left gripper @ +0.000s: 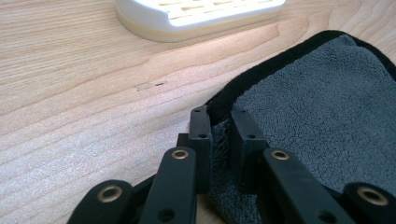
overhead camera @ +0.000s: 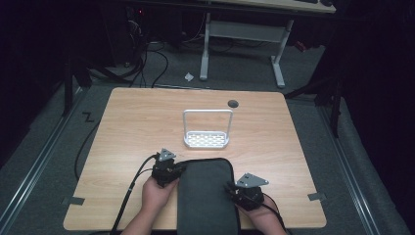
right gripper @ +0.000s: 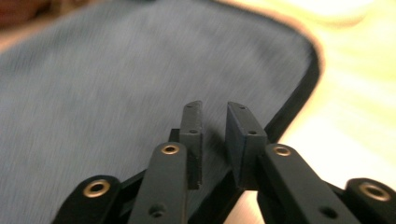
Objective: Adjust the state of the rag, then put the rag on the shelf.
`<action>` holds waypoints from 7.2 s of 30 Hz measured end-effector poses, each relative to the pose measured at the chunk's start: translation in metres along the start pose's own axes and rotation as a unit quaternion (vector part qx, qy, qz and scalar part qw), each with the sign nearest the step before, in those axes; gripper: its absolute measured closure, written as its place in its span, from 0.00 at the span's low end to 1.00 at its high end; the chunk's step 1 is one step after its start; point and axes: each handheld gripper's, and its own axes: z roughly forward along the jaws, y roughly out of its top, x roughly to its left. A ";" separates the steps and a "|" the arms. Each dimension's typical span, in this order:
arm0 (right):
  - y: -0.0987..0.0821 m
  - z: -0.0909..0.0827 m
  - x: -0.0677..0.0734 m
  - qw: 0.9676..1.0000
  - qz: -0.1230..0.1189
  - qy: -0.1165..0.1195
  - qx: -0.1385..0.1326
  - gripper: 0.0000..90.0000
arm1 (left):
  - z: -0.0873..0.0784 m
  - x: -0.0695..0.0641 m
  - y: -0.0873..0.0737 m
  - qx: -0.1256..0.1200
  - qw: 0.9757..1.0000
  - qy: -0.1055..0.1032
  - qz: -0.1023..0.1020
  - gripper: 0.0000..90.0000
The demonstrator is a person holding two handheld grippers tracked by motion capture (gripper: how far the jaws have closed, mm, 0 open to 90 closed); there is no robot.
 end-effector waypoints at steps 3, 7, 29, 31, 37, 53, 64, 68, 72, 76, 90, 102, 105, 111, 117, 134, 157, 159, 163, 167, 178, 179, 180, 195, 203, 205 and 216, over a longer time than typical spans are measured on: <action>0.014 0.008 -0.005 0.999 0.003 -0.033 -0.009 0.74 | 0.000 0.002 0.000 0.000 1.000 -0.005 -0.006 0.89; 0.029 0.027 -0.019 0.998 0.024 -0.056 -0.004 0.65 | 0.000 0.002 0.000 0.000 1.000 -0.007 -0.008 0.88; 0.030 0.057 -0.032 0.997 0.060 -0.034 0.028 0.63 | -0.001 0.003 0.000 0.000 1.000 -0.012 -0.014 0.87; 0.030 0.057 -0.030 0.998 0.061 -0.027 0.024 0.70 | -0.001 0.003 -0.001 0.000 1.000 -0.012 -0.015 0.87; 0.030 0.058 -0.029 0.998 0.064 -0.009 0.022 0.86 | -0.001 0.004 -0.001 -0.001 1.000 -0.014 -0.018 0.88; 0.032 0.041 -0.019 0.998 0.044 -0.030 -0.018 0.87 | -0.011 0.002 0.001 -0.035 0.999 -0.024 -0.015 0.91; 0.047 0.024 -0.016 0.996 0.032 -0.047 -0.067 0.87 | -0.032 -0.006 0.016 -0.099 0.995 -0.027 -0.008 0.93; 0.055 0.018 -0.014 0.995 0.020 -0.055 -0.083 0.87 | -0.042 -0.012 0.027 -0.124 0.992 -0.033 -0.004 0.93; 0.064 0.007 -0.017 0.993 0.022 -0.058 -0.104 0.87 | -0.051 -0.019 0.040 -0.141 0.990 -0.031 0.006 0.93; 0.074 -0.003 -0.020 0.990 0.017 -0.063 -0.122 0.87 | -0.059 -0.023 0.052 -0.155 0.987 -0.032 0.017 0.93; 0.105 -0.023 -0.022 0.984 0.002 -0.076 -0.161 0.87 | -0.081 -0.028 0.082 -0.197 0.979 -0.027 0.035 0.93; 0.133 -0.044 -0.024 0.977 -0.007 -0.084 -0.195 0.87 | -0.103 -0.034 0.111 -0.230 0.971 -0.022 0.054 0.94; 0.140 -0.050 -0.024 0.975 -0.012 -0.086 -0.204 0.87 | -0.108 -0.035 0.118 -0.240 0.969 -0.022 0.057 0.94; 0.152 -0.060 -0.025 0.971 -0.016 -0.091 -0.220 0.87 | -0.117 -0.038 0.129 -0.254 0.965 -0.020 0.065 0.94; 0.161 -0.069 -0.027 0.967 -0.018 -0.094 -0.236 0.87 | -0.124 -0.041 0.139 -0.264 0.962 -0.020 0.072 0.94; 0.184 -0.075 -0.036 0.962 -0.026 -0.103 -0.251 0.87 | -0.128 -0.037 0.167 -0.274 0.956 -0.005 0.101 0.94; 0.233 -0.031 -0.101 0.965 0.014 -0.101 -0.241 0.87 | -0.079 0.000 0.237 -0.255 0.959 0.040 0.118 0.94; 0.234 -0.025 -0.107 0.966 0.010 -0.104 -0.238 0.87 | -0.072 0.003 0.240 -0.251 0.960 0.043 0.120 0.94; 0.235 -0.012 -0.118 0.968 0.013 -0.104 -0.229 0.86 | -0.059 0.012 0.244 -0.240 0.962 0.047 0.119 0.94; 0.236 -0.003 -0.126 0.971 0.013 -0.106 -0.215 0.86 | -0.047 0.019 0.245 -0.226 0.966 0.052 0.116 0.94; 0.229 0.021 -0.137 0.980 0.013 -0.099 -0.172 0.85 | -0.024 0.031 0.238 -0.179 0.975 0.066 0.112 0.94; 0.228 0.023 -0.138 0.981 0.014 -0.097 -0.170 0.85 | -0.022 0.032 0.236 -0.176 0.976 0.068 0.111 0.94; 0.227 0.025 -0.138 0.981 0.011 -0.098 -0.167 0.85 | -0.021 0.033 0.235 -0.173 0.976 0.068 0.110 0.94; 0.214 0.043 -0.140 0.985 0.001 -0.088 -0.146 0.86 | -0.003 0.047 0.214 -0.132 0.986 0.051 0.093 0.94; 0.211 0.045 -0.141 0.987 -0.002 -0.087 -0.138 0.86 | 0.007 0.053 0.200 -0.113 0.990 0.036 0.080 0.94; 0.209 0.046 -0.142 0.988 -0.008 -0.088 -0.130 0.86 | 0.009 0.054 0.197 -0.110 0.990 0.032 0.078 0.94; 0.192 0.063 -0.154 0.992 0.028 -0.062 -0.104 0.85 | 0.024 0.059 0.181 -0.077 0.995 0.009 0.063 0.94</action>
